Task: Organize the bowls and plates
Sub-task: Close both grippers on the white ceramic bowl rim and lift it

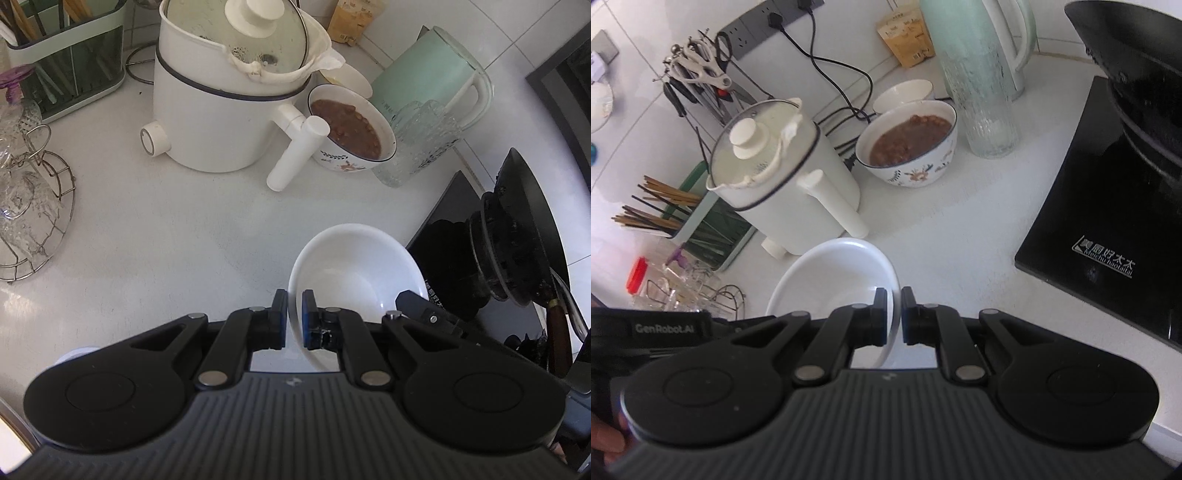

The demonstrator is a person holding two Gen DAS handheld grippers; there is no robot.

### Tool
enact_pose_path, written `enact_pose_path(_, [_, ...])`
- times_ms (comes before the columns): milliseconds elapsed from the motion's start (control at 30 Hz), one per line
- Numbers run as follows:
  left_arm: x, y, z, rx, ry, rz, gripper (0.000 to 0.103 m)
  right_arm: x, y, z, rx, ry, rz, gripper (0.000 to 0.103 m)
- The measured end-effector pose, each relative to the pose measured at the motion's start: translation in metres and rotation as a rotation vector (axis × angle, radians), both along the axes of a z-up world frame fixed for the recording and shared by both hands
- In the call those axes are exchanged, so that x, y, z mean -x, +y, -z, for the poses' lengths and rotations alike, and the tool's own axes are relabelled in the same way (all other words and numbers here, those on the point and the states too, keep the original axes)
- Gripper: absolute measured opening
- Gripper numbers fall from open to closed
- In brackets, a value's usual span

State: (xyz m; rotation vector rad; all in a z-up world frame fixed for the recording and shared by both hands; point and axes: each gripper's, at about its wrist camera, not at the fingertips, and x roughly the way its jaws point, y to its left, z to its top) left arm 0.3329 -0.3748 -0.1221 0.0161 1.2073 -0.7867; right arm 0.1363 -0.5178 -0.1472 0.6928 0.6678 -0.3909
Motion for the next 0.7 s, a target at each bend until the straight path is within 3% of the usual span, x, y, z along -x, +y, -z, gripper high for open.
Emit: enact_pose_path(700, [0.008,0.067,-0.027,0.066,-0.002,-0.117,0.009,-0.005,0.039,-0.03,0.02,-0.032,-0.096,0.011])
